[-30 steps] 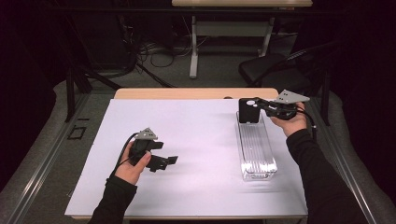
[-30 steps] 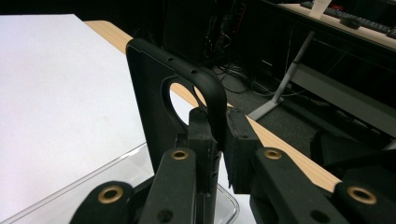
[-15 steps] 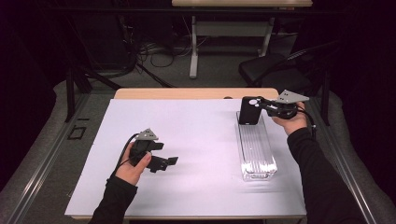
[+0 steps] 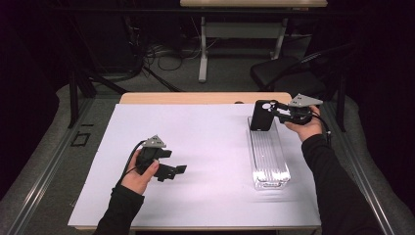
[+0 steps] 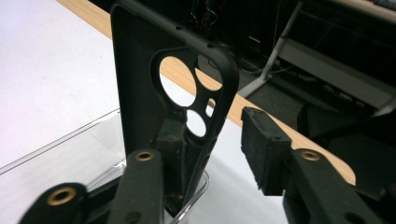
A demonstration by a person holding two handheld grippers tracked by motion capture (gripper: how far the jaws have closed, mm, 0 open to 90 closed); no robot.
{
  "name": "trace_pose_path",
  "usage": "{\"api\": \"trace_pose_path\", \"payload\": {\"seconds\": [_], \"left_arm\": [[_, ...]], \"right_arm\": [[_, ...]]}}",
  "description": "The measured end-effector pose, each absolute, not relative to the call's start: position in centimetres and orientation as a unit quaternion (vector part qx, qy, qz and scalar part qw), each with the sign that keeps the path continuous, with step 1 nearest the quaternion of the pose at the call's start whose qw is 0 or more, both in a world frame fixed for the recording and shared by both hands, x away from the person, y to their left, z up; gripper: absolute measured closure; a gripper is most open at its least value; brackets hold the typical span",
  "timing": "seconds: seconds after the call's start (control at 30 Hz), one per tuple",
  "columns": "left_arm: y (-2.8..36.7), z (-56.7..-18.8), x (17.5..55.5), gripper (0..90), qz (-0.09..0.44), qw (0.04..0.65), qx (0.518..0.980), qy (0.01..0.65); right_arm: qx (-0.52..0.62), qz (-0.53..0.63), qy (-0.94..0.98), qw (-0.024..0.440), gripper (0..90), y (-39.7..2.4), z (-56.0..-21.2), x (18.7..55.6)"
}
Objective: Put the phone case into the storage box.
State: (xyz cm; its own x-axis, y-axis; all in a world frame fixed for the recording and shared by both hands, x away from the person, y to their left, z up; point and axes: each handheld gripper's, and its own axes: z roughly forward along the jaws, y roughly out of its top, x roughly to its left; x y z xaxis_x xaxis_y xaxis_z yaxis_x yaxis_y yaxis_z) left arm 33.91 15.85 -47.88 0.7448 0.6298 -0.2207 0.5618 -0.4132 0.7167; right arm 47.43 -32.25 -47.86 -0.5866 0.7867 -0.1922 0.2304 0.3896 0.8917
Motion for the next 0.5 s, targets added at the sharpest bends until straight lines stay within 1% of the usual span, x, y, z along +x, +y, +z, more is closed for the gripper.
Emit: {"api": "trace_pose_path", "payload": {"seconds": [0.07, 0.17, 0.23, 0.33, 0.4, 0.47, 0.5], "left_arm": [[15.9, -47.9, 33.9, 15.6, 0.042, 0.409, 0.839, 0.356], [15.9, -47.9, 33.9, 15.7, 0.043, 0.409, 0.839, 0.356], [15.8, -47.9, 33.9, 15.6, 0.042, 0.408, 0.841, 0.353], [15.7, -47.8, 33.9, 15.7, 0.041, 0.408, 0.842, 0.351], [15.8, -47.9, 34.0, 15.7, 0.041, 0.408, 0.841, 0.352], [15.8, -47.9, 34.0, 15.6, 0.043, 0.407, 0.841, 0.353], [15.9, -47.9, 34.0, 15.7, 0.044, 0.408, 0.841, 0.353]], "right_arm": [[0.337, 0.439, 0.769, 0.320, 55.7, -32.3, -47.8, 47.4], [0.355, 0.432, 0.765, 0.320, 55.4, -32.3, -47.9, 47.2], [0.375, 0.421, 0.758, 0.328, 55.4, -32.5, -47.9, 47.2], [0.383, 0.426, 0.750, 0.331, 52.7, -32.7, -47.9, 46.9], [0.390, 0.432, 0.748, 0.320, 50.2, -32.7, -47.9, 46.7], [0.380, 0.433, 0.748, 0.329, 44.9, -32.7, -47.7, 46.1], [0.389, 0.438, 0.745, 0.319, 41.8, -32.7, -47.6, 45.8]]}}
